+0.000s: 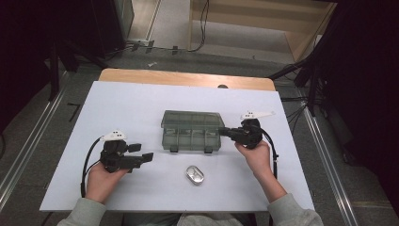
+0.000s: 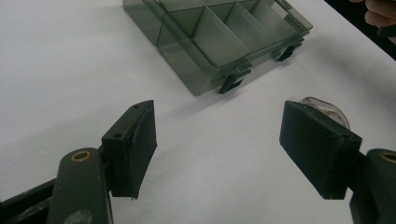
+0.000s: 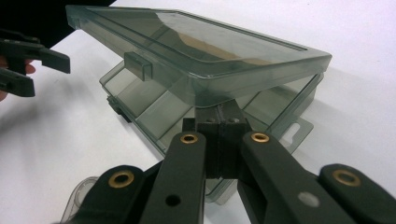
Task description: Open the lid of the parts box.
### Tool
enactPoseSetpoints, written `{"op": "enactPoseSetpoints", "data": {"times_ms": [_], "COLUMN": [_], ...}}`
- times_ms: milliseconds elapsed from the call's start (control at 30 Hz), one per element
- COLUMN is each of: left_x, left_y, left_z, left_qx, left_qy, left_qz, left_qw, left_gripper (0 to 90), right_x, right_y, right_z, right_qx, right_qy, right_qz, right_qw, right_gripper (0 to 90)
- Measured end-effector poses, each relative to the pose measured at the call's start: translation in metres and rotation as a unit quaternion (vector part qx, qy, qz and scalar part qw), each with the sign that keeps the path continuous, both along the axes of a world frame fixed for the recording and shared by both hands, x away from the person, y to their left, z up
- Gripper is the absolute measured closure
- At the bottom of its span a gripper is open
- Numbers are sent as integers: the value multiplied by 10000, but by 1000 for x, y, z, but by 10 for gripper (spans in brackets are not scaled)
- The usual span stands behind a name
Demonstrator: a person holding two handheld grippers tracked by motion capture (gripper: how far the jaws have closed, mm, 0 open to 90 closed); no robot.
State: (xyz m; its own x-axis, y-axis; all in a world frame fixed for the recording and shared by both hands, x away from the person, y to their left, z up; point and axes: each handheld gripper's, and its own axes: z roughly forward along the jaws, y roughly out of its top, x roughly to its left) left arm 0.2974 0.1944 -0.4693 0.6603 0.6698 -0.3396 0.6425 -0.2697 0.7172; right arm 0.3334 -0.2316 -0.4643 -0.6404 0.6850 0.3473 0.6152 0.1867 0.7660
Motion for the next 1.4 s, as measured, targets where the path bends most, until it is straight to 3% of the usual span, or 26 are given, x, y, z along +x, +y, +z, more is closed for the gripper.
{"op": "enactPoseSetpoints", "data": {"times_ms": [967, 1400], "left_x": [36, 58], "left_y": [-29, -35], "left_z": [7, 3], "left_qx": [87, 287], "left_qy": [-48, -135], "left_qz": [-36, -61], "left_qw": [9999, 9995], "left_gripper": [273, 274], "right_x": [3, 3], "right_y": [1, 1], "right_z": [2, 3], "right_qx": [30, 56], "right_qy": [-31, -43], "right_qz": [6, -3], "right_qw": [10000, 10000], "right_gripper": [877, 877]}}
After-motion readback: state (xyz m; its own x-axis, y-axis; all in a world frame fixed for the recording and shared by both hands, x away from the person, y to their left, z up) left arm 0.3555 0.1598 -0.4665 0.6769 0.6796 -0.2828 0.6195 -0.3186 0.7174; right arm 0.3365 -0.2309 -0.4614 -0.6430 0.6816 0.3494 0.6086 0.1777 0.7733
